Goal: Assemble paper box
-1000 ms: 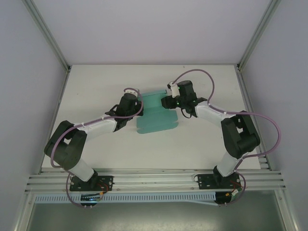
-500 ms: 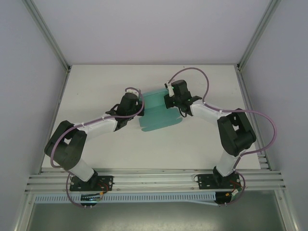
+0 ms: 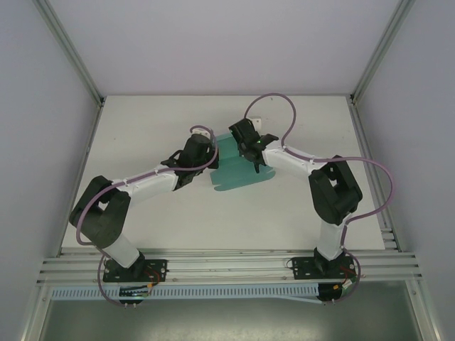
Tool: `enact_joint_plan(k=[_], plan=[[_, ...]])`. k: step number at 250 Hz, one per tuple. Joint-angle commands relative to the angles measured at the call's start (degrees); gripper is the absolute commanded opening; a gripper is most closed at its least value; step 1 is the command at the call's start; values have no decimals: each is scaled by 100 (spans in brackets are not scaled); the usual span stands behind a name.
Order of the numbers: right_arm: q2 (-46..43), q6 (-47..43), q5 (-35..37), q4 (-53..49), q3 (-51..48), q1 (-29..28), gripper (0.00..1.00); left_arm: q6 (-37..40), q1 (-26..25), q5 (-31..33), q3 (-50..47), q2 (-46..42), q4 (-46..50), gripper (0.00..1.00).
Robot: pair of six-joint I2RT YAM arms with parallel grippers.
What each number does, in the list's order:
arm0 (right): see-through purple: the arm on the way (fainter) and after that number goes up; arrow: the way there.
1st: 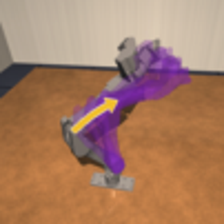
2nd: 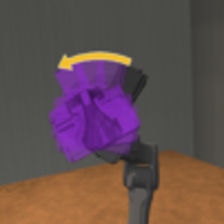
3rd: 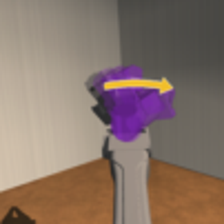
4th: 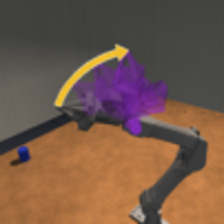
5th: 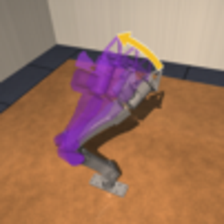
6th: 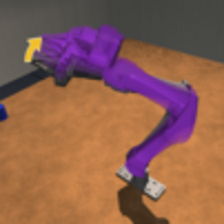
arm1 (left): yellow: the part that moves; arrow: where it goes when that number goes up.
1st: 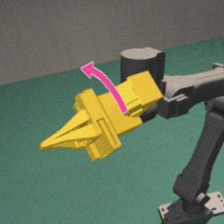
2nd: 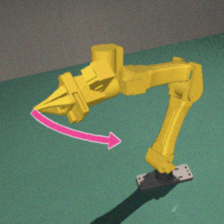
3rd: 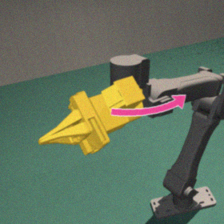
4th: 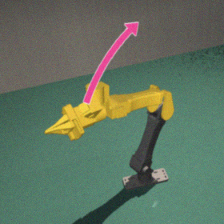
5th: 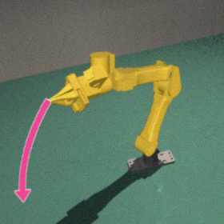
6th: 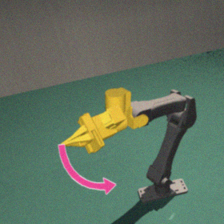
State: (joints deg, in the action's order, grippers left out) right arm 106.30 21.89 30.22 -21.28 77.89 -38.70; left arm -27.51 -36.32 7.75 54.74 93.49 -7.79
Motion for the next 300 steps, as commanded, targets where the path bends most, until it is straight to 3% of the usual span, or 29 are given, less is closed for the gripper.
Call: enact_joint_plan(k=[1, 22, 40, 76, 109, 147, 172, 201, 212, 234, 266, 300], plan=[[131, 772, 1621, -645, -87, 514, 0, -290, 107, 451, 39, -178, 304, 0], [128, -188, 2116, -112, -246, 378, 0, -238, 107, 499, 23, -258, 316, 0], [153, -1525, 2210, 630, -529, 306, 0, -199, 107, 573, 30, -322, 385, 0], [208, -3215, 2250, 1291, -954, 323, 0, -86, 109, 798, 54, -399, 527, 0], [42, -4245, 1926, 2027, -1466, 356, 0, -73, 116, 1089, 144, -474, 789, 0], [82, -4726, 1909, 1917, -1453, 415, 0, -65, 117, 1257, 194, -525, 948, 0], [137, -3923, 2124, 1282, -1109, 459, 0, -112, 105, 1210, 159, -568, 942, 0], [-53, -2353, 1230, 402, -722, 536, 0, -109, 115, 1000, 59, -611, 767, 0], [-128, -1988, 935, 337, -679, 543, 5, -99, 111, 940, 61, -612, 744, 0], [-260, -1612, 360, 334, -672, 547, 15, -63, 111, 873, 101, -593, 746, 0], [-449, -1345, -540, 359, -708, 595, 17, -54, 115, 793, 116, -575, 714, 0], [-648, -1072, -1584, 560, -913, 616, 26, -96, 116, 690, 100, -558, 643, 0]])
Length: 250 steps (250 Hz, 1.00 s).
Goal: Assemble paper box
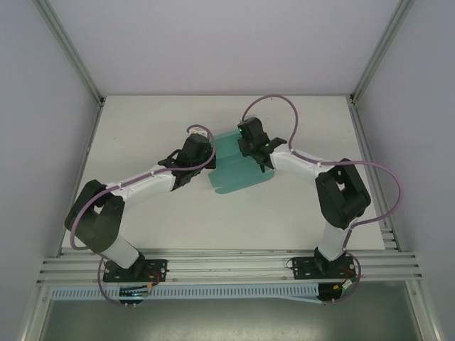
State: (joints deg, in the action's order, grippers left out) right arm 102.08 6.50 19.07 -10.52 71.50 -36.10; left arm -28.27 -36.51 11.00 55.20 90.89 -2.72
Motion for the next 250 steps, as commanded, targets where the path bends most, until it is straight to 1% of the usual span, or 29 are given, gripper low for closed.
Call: enact_joint_plan(k=[1, 12, 15, 21, 43, 78, 88, 110, 143, 159, 195, 212, 236, 250], plan=[[-230, 484, -502, -501, -285, 357, 27, -20, 135, 357, 57, -295, 134, 0], [-274, 568, -771, -395, -366, 356, 28, -19, 131, 341, 59, -288, 134, 0], [-281, 582, -833, -375, -384, 485, 28, -15, 139, 339, 65, -294, 132, 0], [-294, 595, -936, -345, -415, 510, 30, -14, 137, 341, 65, -304, 132, 0], [-339, 636, -936, -372, -467, 516, 35, -11, 131, 382, 48, -336, 141, 0], [-432, 646, -1184, -245, -635, 524, 36, -20, 136, 394, 47, -349, 122, 0], [-452, 648, -1327, -161, -691, 525, 35, -15, 135, 375, 55, -334, 123, 0], [-453, 670, -1379, -59, -742, 557, 35, -20, 139, 334, 77, -316, 121, 0], [-357, 884, -1660, 155, -731, 657, 35, -14, 135, 293, 75, -334, 99, 0], [-309, 966, -1728, 320, -739, 665, 34, -14, 131, 271, 78, -331, 97, 0], [-116, 1093, -1945, 337, -590, 667, 33, -70, 130, 301, 86, -302, 96, 0], [-75, 1099, -1986, 367, -607, 670, 33, -68, 136, 312, 101, -300, 96, 0], [-93, 1090, -1869, 274, -683, 667, 32, -141, 135, 451, 110, -314, 133, 0], [-133, 1089, -1815, 236, -757, 657, 28, -176, 133, 514, 92, -321, 119, 0]])
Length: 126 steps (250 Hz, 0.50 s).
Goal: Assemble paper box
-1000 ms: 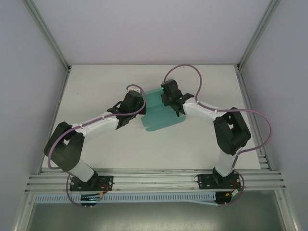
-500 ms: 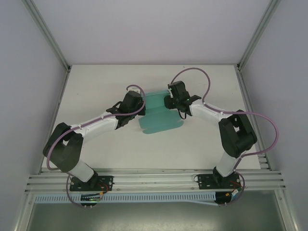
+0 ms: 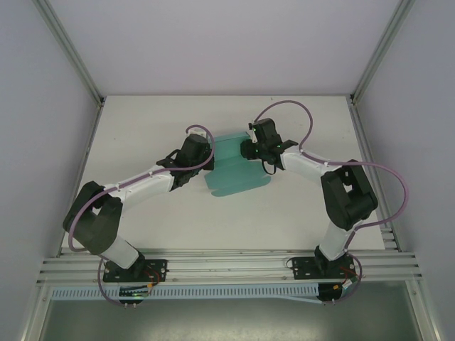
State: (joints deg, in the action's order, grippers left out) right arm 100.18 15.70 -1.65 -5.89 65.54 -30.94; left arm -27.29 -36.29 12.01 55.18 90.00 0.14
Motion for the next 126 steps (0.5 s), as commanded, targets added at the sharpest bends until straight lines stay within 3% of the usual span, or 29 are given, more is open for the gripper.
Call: enact_joint_plan(k=[1, 50, 68, 89, 126], plan=[[60, 169, 259, -224, -162, 141, 28, -276, 113, 415, 92, -230, -170, 0], [100, 161, 283, -329, -242, 108, 26, -361, 111, 441, 135, -203, -191, 0], [150, 182, 473, -389, -225, 82, 17, -380, 113, 456, 164, -188, -158, 0], [181, 60, 821, -562, -170, 14, 9, -380, 113, 472, 143, -218, -147, 0], [221, -126, 2203, -1115, -9, -102, 0, -381, 113, 539, 130, -252, -115, 0]])
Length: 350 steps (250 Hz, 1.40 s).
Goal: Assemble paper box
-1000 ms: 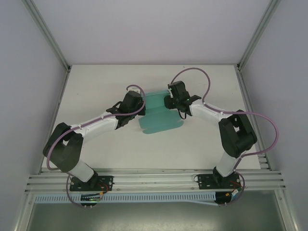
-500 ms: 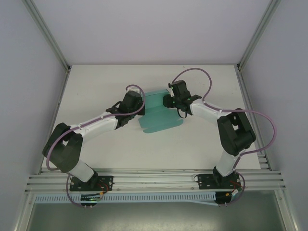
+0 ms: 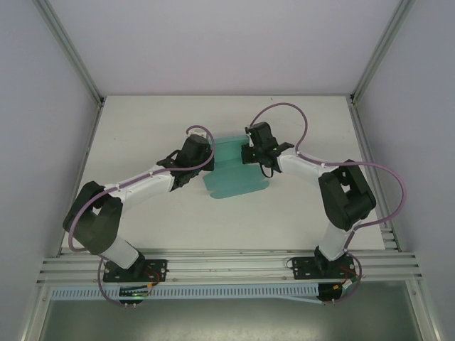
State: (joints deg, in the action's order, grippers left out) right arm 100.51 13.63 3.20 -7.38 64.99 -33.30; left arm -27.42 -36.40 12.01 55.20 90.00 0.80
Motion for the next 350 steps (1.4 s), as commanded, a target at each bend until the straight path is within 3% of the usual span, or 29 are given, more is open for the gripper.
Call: enact_joint_plan(k=[1, 74, 113, 163, 184, 227, 264, 350], plan=[[188, 80, 1758, -989, 51, 137, 0, -369, 124, 539, 130, -253, -179, 0], [672, 559, 4826, -2696, 872, -19, 0, -427, 124, 608, 199, -227, 50, 0], [965, 763, 5494, -3239, 1168, -14, 0, -425, 121, 646, 194, -268, 140, 0], [1093, 913, 5656, -3143, 1389, -50, 0, -474, 124, 481, 262, -149, 149, 0], [989, 566, 5205, -2558, 1307, -105, 13, -505, 117, 399, 283, -73, 89, 0], [223, -85, 3278, -854, 579, -103, 43, -510, 124, 401, 344, 25, 131, 0], [-282, -248, 2106, -358, 240, -28, 44, -509, 121, 390, 317, 3, 106, 0], [-537, 164, 556, 623, -554, 306, 44, -492, 125, 309, 140, -210, -80, 0]])
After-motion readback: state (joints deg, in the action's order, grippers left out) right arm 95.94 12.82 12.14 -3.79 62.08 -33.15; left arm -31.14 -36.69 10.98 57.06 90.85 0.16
